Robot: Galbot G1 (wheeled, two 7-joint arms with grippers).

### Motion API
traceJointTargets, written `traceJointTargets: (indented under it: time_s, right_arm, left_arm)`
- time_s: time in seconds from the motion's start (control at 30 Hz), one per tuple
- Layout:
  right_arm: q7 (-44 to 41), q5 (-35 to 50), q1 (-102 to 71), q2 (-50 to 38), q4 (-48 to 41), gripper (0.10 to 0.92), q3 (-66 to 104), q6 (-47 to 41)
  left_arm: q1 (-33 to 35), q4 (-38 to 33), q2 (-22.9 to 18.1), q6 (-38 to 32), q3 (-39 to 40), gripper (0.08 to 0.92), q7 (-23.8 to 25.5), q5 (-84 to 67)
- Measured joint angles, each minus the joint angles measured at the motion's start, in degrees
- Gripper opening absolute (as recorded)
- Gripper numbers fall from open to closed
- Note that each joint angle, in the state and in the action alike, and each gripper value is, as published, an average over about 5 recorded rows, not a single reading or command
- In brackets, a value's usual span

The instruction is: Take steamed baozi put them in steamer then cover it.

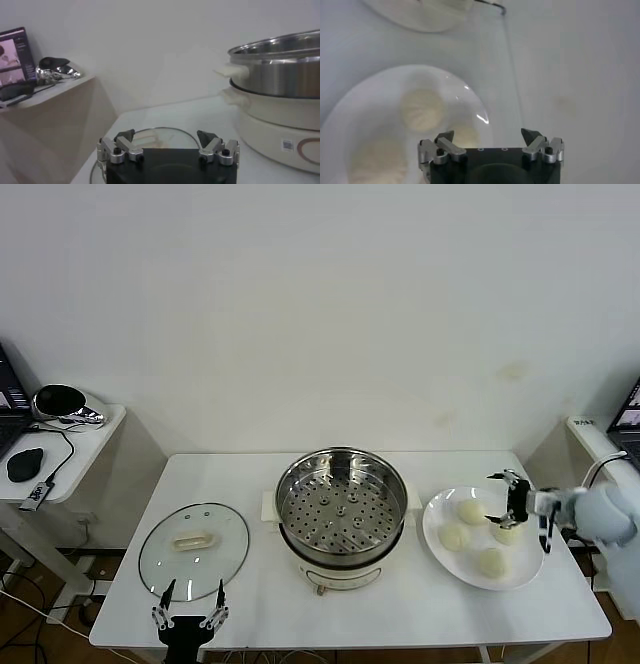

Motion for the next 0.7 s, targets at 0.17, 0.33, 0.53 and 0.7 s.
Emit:
traceJointTargets:
  time_s: [0.17,0.33,0.53,0.7]
  right_arm:
    - [-3.7,-0.9,8.9,1.5,-6.8,0.823,-9.1,1.6]
    - [-5.8,-2.1,13.9,3.9,-12.9,0.823,-15.3,2.5]
    - [-7.0,-3.4,17.4,6.9,-18.8,0.823,-19.5,2.8]
    - [-7.3,-4.5,19.4,9.3,-22.9,0.823,-21.3,2.7]
  left_arm:
    - [0.0,-0.1,0.1,-0.1,-0.8,0.823,0.1,0.4]
    - [-0.1,-0.3,0.2,-0.1,-1.5,0.823,0.2,0.7]
    - [-0.4,0.0,0.6,-0.1,-2.3,0.823,0.2,0.8]
    - [-0.7,0.4,1.0,-0.3,-2.6,0.823,0.3,0.9]
